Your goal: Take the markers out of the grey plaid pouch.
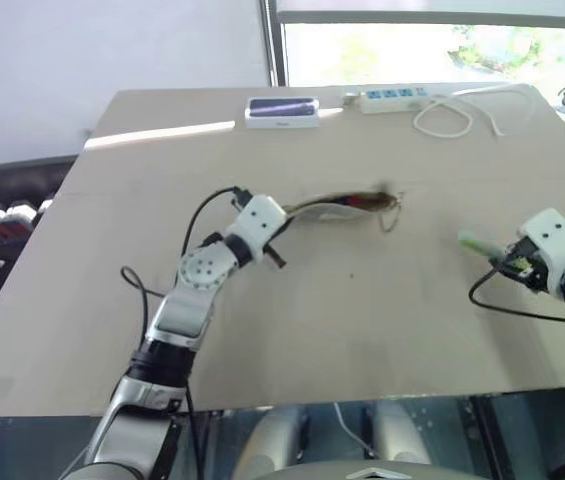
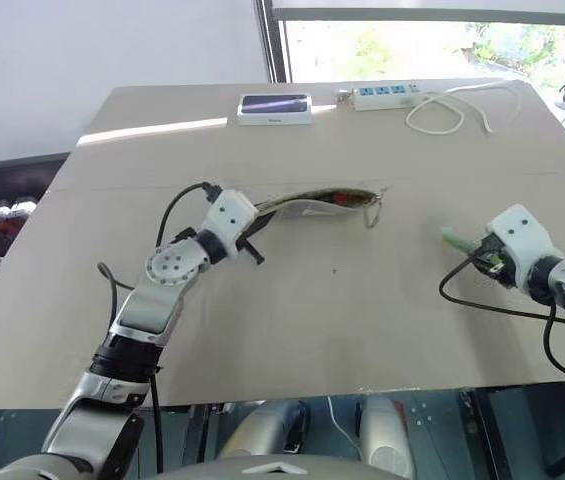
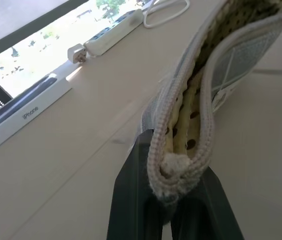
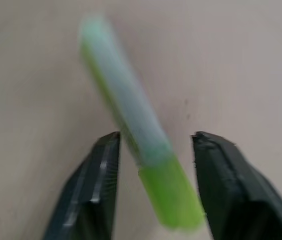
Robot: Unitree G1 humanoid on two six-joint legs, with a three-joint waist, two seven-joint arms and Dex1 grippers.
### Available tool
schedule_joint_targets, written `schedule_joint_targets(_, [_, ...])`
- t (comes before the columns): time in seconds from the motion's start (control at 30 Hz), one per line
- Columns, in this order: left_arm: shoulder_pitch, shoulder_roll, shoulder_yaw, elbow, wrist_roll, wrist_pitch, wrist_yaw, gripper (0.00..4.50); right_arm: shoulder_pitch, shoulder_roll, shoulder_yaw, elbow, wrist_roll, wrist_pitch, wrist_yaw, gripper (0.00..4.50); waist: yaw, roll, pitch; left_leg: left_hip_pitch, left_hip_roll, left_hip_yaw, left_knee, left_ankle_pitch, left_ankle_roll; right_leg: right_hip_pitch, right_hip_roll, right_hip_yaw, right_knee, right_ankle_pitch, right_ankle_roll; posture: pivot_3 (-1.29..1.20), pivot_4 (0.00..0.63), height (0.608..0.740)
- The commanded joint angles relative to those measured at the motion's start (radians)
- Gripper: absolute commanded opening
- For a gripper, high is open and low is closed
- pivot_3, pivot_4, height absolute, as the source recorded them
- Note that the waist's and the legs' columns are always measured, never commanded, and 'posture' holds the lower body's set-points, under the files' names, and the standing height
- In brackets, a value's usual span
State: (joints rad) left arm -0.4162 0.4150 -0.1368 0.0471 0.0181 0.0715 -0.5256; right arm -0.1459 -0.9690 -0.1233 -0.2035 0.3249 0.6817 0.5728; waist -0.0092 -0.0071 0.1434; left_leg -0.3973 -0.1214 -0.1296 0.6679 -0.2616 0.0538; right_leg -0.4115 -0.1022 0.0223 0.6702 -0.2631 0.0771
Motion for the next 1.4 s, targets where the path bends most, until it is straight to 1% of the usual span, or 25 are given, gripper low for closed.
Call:
schedule_joint_targets(0.03, [0.017, 0.01, 0.025, -0.076, -0.003, 0.016, 0.005, 0.0, -0.051, 0.019, -0.031, 0.023, -0.07, -0.063, -0.054, 3.91, 0.002, 0.0, 0.0, 0.0, 0.0, 0.0, 0.0, 0.0, 0.0, 0.0, 0.0, 0.0, 0.0, 0.0, 0.0, 0.0, 0.15, 0.738])
schedule_joint_targets(0.07, [0.023, 0.01, 0.026, -0.086, -0.003, 0.022, 0.006, 0.0, -0.063, 0.023, -0.031, 0.028, -0.082, -0.075, -0.055, 4.42, 0.004, 0.0, 0.0, 0.0, 0.0, 0.0, 0.0, 0.0, 0.0, 0.0, 0.0, 0.0, -0.001, 0.0, 0.0, 0.0, 0.15, 0.738])
schedule_joint_targets(0.13, [0.032, 0.01, 0.026, -0.102, -0.003, 0.033, 0.006, 0.0, -0.093, 0.043, -0.033, 0.01, -0.074, -0.105, -0.038, 4.42, 0.005, 0.0, 0.0, 0.0, 0.0, 0.0, -0.001, 0.0, 0.0, 0.0, 0.0, 0.0, -0.001, 0.0, 0.0, 0.0, 0.15, 0.738])
schedule_joint_targets(0.27, [0.044, 0.01, 0.026, -0.125, -0.003, 0.049, 0.004, 0.0, -0.158, 0.128, -0.039, -0.101, 0.035, -0.086, 0.016, 4.42, 0.002, 0.0, 0.0, 0.0, 0.0, -0.001, -0.001, 0.0, 0.0, 0.0, 0.0, 0.0, -0.002, 0.0, 0.0, 0.0, 0.15, 0.738])
schedule_joint_targets(0.37, [0.046, 0.007, 0.019, -0.132, -0.002, 0.052, 0.001, 0.0, -0.204, 0.165, 0.003, -0.153, 0.049, -0.107, 0.051, 3.6, 0.002, 0.0, 0.0, -0.001, 0.0, -0.001, -0.001, 0.0, 0.0, 0.0, 0.0, 0.0, -0.002, 0.0, 0.0, 0.0, 0.15, 0.738])
schedule_joint_targets(0.43, [0.045, 0.005, 0.012, -0.132, 0.001, 0.049, -0.001, 0.0, -0.228, 0.185, 0.024, -0.171, 0.063, -0.099, 0.072, 2.7, 0.002, 0.0, 0.0, -0.001, 0.0, -0.001, -0.001, 0.0, 0.0, 0.0, 0.0, -0.001, -0.002, 0.0, 0.0, 0.0, 0.15, 0.738])
schedule_joint_targets(0.5, [0.045, 0.002, 0.004, -0.134, 0.004, 0.046, -0.004, 0.0, -0.256, 0.207, 0.054, -0.181, 0.068, -0.085, 0.085, 1.58, 0.003, 0.0, 0.0, -0.001, 0.0, -0.002, -0.001, 0.0, 0.0, 0.0, 0.0, -0.002, -0.003, 0.0, 0.0, 0.0, 0.15, 0.738])
schedule_joint_targets(0.57, [0.044, -0.006, -0.003, -0.139, -0.001, 0.047, -0.009, 0.0, -0.281, 0.236, 0.098, -0.18, 0.059, -0.084, 0.091, 0.73, 0.004, 0.0, 0.0, -0.001, 0.0, -0.002, -0.001, 0.0, 0.0, 0.0, 0.0, -0.002, -0.003, 0.0, 0.0, 0.0, 0.15, 0.738])
schedule_joint_targets(0.6, [0.045, -0.011, -0.008, -0.144, -0.004, 0.049, -0.013, 0.0, -0.295, 0.25, 0.122, -0.17, 0.045, -0.093, 0.093, 0.14, 0.004, 0.0, 0.0, -0.001, 0.0, -0.002, -0.001, 0.0, 0.0, 0.0, 0.0, -0.002, -0.003, 0.0, 0.0, 0.0, 0.15, 0.738])
schedule_joint_targets(0.63, [0.046, -0.015, -0.012, -0.149, -0.006, 0.05, -0.017, 0.0, -0.308, 0.263, 0.141, -0.158, 0.033, -0.102, 0.095, 0.02, 0.004, 0.0, 0.0, -0.001, 0.0, -0.002, -0.001, 0.0, 0.0, 0.0, 0.0, -0.002, -0.003, 0.0, 0.0, 0.0, 0.15, 0.738])
schedule_joint_targets(0.83, [0.038, -0.052, -0.033, -0.206, -0.052, 0.097, -0.054, 0.0, -0.39, 0.345, 0.252, -0.044, -0.04, -0.15, 0.116, 0.02, 0.0, 0.0, 0.0, -0.001, 0.0, -0.003, -0.001, 0.0, 0.0, 0.0, 0.0, -0.003, -0.003, 0.0, 0.0, 0.0, 0.15, 0.738])
schedule_joint_targets(1.0, [0.021, -0.075, -0.033, -0.241, -0.081, 0.152, -0.073, 0.0, -0.396, 0.347, 0.298, -0.005, -0.076, -0.167, 0.161, 0.02, 0.0, 0.0, 0.0, -0.002, 0.0, -0.003, -0.001, 0.0, 0.0, 0.0, 0.0, -0.004, -0.003, 0.0, 0.0, 0.0, 0.15, 0.738])
schedule_joint_targets(1.1, [0.015, -0.083, -0.039, -0.243, -0.087, 0.166, -0.081, 0.0, -0.391, 0.35, 0.302, -0.018, -0.078, -0.171, 0.184, 0.02, -0.001, 0.0, 0.0, -0.002, -0.001, -0.003, -0.001, 0.0, 0.0, 0.0, 0.0, -0.004, -0.003, 0.0, 0.0, 0.0, 0.15, 0.738])
schedule_joint_targets(1.2, [0.011, -0.086, -0.051, -0.234, -0.078, 0.163, -0.091, 0.0, -0.401, 0.359, 0.282, -0.038, -0.089, -0.178, 0.168, 0.02, -0.001, 0.0, 0.0, -0.002, 0.0, -0.003, -0.001, 0.0, 0.0, 0.0, 0.0, -0.004, -0.003, 0.0, 0.0, 0.0, 0.15, 0.738])
schedule_joint_targets(1.3, [0.005, -0.091, -0.057, -0.219, -0.075, 0.157, -0.093, 0.0, -0.409, 0.363, 0.247, -0.104, -0.048, -0.153, 0.169, 0.02, -0.001, 0.0, 0.0, -0.002, 0.0, -0.003, -0.001, 0.0, 0.0, 0.0, 0.0, -0.004, -0.003, 0.0, 0.0, 0.0, 0.15, 0.738])
schedule_joint_targets(1.4, [-0.004, -0.096, -0.06, -0.202, -0.072, 0.151, -0.094, 0.0, -0.378, 0.353, 0.225, -0.195, 0.013, -0.121, 0.198, 0.02, 0.0, 0.0, 0.0, -0.002, 0.0, -0.003, -0.001, 0.0, 0.0, 0.0, 0.0, -0.004, -0.003, 0.0, 0.0, 0.0, 0.15, 0.738])
